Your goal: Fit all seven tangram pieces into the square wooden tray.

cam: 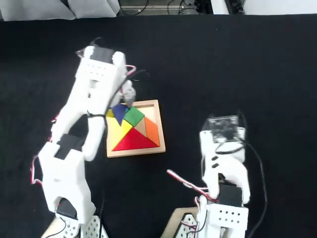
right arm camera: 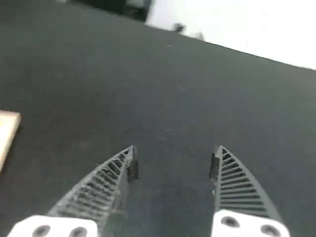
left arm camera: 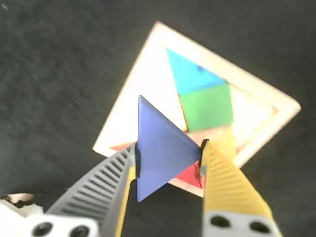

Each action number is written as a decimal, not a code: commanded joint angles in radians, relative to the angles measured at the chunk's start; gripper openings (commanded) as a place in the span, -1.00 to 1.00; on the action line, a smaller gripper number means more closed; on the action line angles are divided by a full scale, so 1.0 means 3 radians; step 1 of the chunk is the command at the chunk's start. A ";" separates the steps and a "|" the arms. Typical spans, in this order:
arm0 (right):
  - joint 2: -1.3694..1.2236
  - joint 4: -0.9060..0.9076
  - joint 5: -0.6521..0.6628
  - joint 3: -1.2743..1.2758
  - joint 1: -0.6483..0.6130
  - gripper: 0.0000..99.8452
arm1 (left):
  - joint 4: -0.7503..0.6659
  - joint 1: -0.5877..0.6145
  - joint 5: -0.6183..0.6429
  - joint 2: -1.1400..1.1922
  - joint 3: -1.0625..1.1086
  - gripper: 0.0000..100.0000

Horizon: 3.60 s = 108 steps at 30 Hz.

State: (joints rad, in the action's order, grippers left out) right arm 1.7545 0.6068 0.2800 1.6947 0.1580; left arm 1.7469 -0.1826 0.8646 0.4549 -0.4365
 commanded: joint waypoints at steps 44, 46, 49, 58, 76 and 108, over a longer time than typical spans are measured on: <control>0.0074 -0.0271 -0.0557 -0.0013 0.0465 -0.51 | -0.0696 -0.0616 0.0849 0.0818 -0.0678 -0.30; 0.0074 -0.0271 -0.0557 -0.0013 0.0465 -0.51 | -0.0721 -0.0606 0.0839 0.0788 -0.0683 -0.30; 0.0074 -0.0271 -0.0557 -0.0013 0.0465 -0.51 | -0.0813 -0.0586 0.0834 0.0793 -0.0887 -0.30; 0.0074 -0.0271 -0.0557 -0.0013 0.0476 -0.51 | -0.1693 -0.0719 0.0189 0.1095 -0.1240 -0.30; 0.0074 -0.0271 -0.0557 -0.0013 0.0471 -0.51 | -0.1928 -0.0831 -0.0056 0.1458 -0.1240 -0.30; 0.0074 -0.0271 -0.0557 -0.0013 0.0460 -0.51 | -0.0762 -0.0693 -0.0189 0.1453 -0.2181 -0.30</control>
State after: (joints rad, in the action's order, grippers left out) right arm 1.7545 0.5470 0.1189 1.6947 0.3145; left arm 1.4676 -0.3498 0.8124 0.9076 -0.9168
